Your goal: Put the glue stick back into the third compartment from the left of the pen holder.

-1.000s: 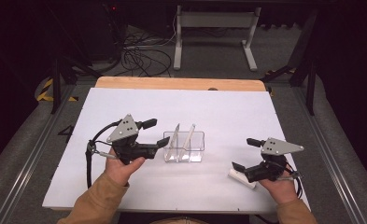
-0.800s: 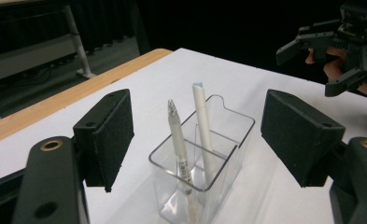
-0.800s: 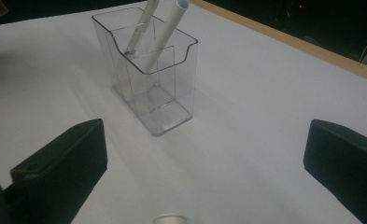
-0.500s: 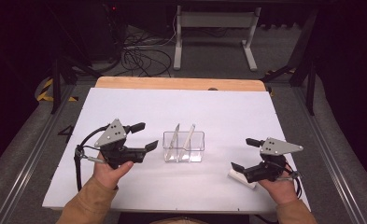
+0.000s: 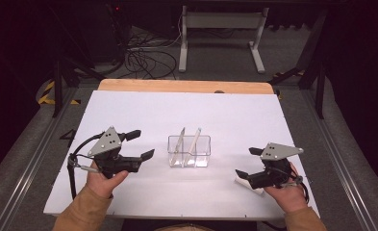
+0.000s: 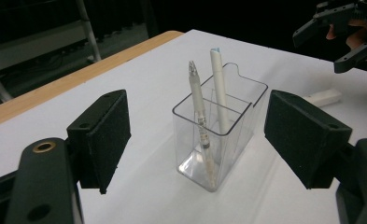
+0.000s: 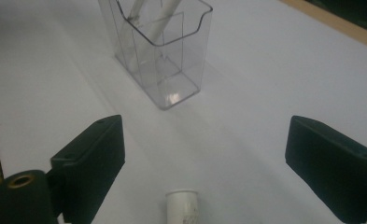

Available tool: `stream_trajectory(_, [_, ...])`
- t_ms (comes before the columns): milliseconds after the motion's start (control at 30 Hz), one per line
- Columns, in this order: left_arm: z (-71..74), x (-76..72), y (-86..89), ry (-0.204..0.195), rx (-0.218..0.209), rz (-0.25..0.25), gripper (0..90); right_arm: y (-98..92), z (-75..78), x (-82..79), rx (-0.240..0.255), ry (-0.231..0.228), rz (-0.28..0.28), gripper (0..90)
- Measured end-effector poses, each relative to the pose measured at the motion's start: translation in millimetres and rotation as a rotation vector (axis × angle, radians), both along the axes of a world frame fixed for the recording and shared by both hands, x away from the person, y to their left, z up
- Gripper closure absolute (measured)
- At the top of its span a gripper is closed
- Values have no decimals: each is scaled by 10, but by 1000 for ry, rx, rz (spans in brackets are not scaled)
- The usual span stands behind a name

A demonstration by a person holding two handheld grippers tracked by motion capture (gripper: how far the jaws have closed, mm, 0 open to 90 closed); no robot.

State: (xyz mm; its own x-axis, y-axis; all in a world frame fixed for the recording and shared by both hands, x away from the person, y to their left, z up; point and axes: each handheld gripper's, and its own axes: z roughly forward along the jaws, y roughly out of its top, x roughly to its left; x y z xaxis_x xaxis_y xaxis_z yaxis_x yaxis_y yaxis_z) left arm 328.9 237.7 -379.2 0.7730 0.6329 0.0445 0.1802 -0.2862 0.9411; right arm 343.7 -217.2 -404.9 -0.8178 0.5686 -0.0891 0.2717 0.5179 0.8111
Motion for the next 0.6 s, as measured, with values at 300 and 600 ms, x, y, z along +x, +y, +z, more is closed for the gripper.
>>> stream_trajectory(300, [-25, -12, 98, 20, 21, 18, 228, 103, -15, -7, -131, 75, -7, 243])
stream_trajectory(600, [-39, -30, 187, 25, 30, 33, 221, 178, -116, 29, -242, 156, 1, 285])
